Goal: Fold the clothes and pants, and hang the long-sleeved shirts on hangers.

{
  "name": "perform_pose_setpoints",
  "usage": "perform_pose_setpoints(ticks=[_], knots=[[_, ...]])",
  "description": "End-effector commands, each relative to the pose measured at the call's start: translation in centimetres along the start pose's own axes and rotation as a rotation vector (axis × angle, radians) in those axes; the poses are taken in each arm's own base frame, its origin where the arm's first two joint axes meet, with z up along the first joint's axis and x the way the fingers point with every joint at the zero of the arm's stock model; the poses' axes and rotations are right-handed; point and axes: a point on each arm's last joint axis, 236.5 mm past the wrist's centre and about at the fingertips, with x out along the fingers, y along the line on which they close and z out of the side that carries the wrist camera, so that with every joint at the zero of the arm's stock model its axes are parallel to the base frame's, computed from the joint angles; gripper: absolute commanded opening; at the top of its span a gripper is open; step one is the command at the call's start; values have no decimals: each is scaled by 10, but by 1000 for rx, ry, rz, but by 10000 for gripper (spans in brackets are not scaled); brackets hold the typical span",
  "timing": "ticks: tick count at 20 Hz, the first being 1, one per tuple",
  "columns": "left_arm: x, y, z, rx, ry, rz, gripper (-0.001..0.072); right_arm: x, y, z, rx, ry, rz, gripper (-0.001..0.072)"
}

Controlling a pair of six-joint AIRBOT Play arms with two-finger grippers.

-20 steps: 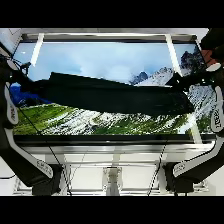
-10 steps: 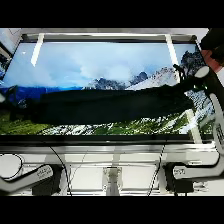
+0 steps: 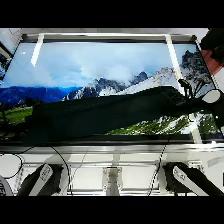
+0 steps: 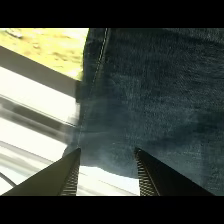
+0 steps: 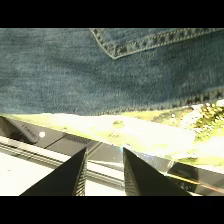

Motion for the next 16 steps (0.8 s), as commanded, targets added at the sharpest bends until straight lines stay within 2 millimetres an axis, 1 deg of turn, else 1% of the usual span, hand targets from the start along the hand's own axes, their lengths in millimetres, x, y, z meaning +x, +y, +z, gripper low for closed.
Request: perform_pose_setpoints(ticks=[1,3,4,5,6,9,10,12,14,16], knots=[[-2,13,19,6,-95,51,420,-9,5,-4,0,-30,-10,249],[-3,16,39,0,-175,64,418,-9,4,-3,16,-31,-9,249],[0,15,47,-8,-200,54,413,-9,5,-3,24,-30,-9,249],[7,11,49,4,-193,37,406,-9,5,-4,45,-30,-8,249],[18,10,48,8,-169,27,395,-9,5,-3,65,-30,-7,249],[53,8,41,6,-93,3,395,-9,10,-2,97,-37,16,249],[59,8,43,3,-90,0,395,-9,12,-1,102,-40,26,249],[64,8,56,-12,-125,-5,395,-9,15,0,110,-43,37,249],[66,0,68,3,-147,-46,395,-9,15,1,122,-46,38,249],[68,-10,77,-20,-163,-98,395,-10,15,2,134,-52,40,249]])
